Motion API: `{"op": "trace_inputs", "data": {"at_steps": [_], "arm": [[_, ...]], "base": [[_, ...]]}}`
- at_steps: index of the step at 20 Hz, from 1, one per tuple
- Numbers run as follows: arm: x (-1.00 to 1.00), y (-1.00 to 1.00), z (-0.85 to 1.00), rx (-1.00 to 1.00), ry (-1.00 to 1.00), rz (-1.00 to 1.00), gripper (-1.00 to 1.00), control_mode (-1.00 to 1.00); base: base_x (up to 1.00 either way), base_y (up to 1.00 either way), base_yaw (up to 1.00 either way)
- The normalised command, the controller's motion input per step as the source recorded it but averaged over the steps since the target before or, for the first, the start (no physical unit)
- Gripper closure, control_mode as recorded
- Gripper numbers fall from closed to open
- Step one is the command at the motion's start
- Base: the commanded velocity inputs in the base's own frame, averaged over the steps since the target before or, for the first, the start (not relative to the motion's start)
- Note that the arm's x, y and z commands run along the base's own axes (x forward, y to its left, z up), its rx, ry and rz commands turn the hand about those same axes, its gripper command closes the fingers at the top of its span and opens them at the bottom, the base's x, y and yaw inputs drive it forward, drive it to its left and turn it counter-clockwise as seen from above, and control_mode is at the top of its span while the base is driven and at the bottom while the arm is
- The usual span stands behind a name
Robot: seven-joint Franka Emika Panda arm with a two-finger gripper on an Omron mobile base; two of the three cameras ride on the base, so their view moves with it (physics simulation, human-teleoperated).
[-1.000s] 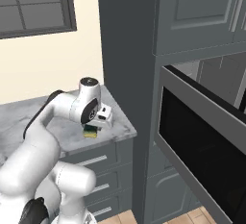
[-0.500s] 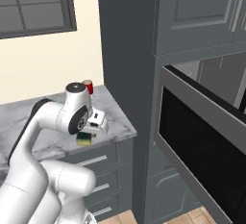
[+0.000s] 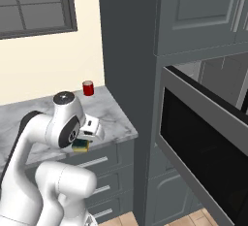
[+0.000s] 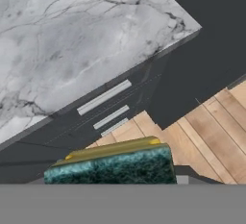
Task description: Place the sponge inside the microwave to prepare for sanitizing.
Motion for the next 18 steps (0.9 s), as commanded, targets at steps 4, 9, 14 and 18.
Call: {"op": "trace_inputs", "data": {"at_steps": [4,9,14,18], "arm": [[0.0,0.0,0.0,0.0,0.0,0.0,1.0,-1.0],[0.0,0.0,0.0,0.0,0.0,0.0,1.0,-1.0],[0.0,0.0,0.0,0.0,0.0,0.0,1.0,-1.0],[0.0,0.0,0.0,0.0,0.0,0.0,1.0,1.0]], "base": [[0.0,0.0,0.0],[0.0,0.0,0.0],[0.0,0.0,0.0],[0.0,0.0,0.0]]}}
